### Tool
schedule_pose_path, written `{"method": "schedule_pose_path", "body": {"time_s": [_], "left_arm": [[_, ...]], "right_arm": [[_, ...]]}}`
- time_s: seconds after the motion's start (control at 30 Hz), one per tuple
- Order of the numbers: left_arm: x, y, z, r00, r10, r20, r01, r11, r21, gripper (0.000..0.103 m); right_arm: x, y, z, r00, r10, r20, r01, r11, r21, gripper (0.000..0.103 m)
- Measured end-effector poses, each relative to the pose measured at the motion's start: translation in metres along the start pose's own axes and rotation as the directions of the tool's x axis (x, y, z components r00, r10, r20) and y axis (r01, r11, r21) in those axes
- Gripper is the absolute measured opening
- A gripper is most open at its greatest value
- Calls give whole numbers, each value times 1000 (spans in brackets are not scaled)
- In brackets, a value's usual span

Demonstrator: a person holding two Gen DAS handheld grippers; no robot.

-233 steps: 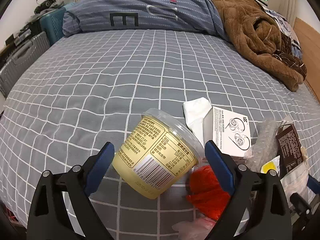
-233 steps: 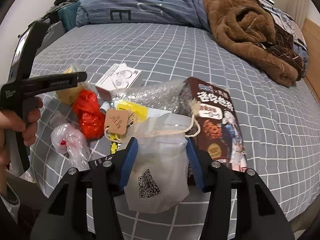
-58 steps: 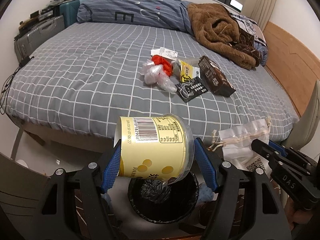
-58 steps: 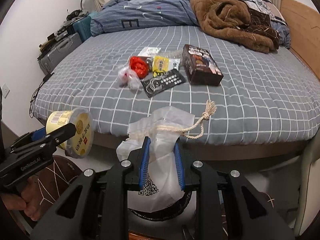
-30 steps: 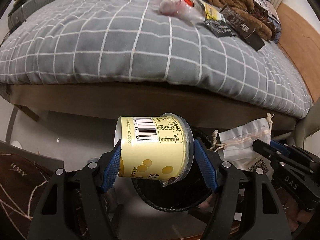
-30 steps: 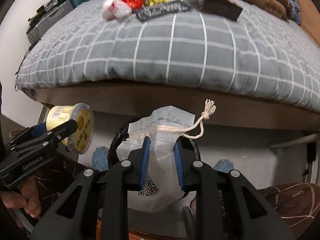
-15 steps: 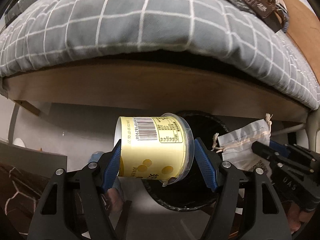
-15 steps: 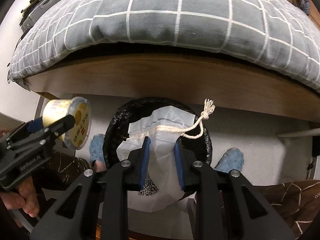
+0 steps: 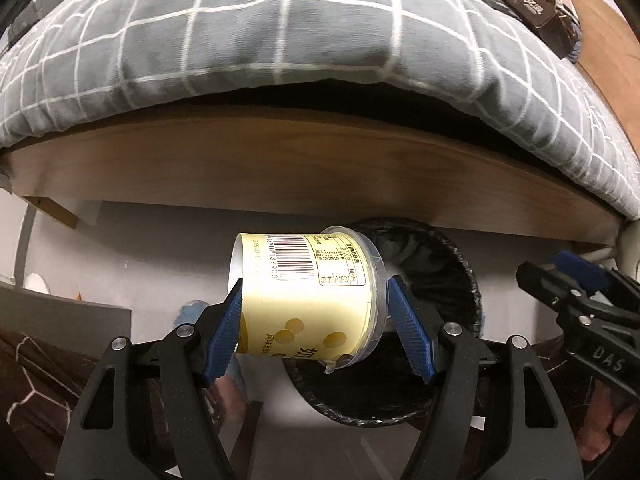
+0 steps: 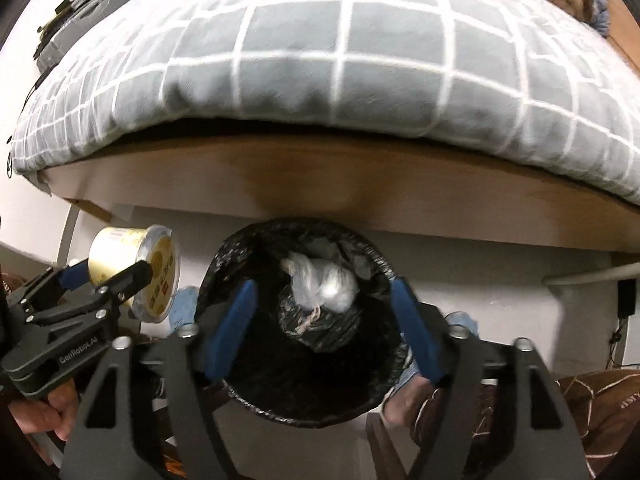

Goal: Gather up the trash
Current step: 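Lower the yellow cup into the bin and open the left tool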

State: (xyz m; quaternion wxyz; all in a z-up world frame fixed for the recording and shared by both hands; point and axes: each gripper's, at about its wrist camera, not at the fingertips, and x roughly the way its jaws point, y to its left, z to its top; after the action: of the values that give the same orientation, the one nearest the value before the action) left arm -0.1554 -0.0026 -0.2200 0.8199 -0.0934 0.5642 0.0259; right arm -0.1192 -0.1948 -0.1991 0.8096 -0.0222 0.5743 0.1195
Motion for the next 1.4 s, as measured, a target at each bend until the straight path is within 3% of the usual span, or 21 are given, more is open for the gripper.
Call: {"method": "schedule_pose_path", "body": {"time_s": [0.03,0.13,0.4,0.9,1.27,1.33,1.4], "left_arm": [[0,-2,0,1000,-2,1,2,1000,6,68],[-3,-10,1,1000,-18,2,18,1000,11,68],[-14,-45,8,998,-58,24,57,998,38,68],[30,-63,-6,998,-43,-41,46,996,77,68],[38,-84,-7,997,-74,-36,77,991,113,69],[37,-85,-7,997,-75,-28,78,990,122,70],[32,-84,-7,998,-67,-11,68,989,133,79]], "right_arm": [[-3,-5,1,1000,-16,12,15,1000,13,84],[-14,-16,1,998,-37,44,36,999,25,89],[-39,-56,-5,991,-66,114,60,997,54,94],[-17,-75,-22,993,-99,69,88,986,141,94],[-3,-77,-28,991,-127,42,119,982,144,94],[-2,-77,-28,991,-126,41,118,982,148,94],[-1,-76,-27,992,-123,36,117,982,149,94]]}}
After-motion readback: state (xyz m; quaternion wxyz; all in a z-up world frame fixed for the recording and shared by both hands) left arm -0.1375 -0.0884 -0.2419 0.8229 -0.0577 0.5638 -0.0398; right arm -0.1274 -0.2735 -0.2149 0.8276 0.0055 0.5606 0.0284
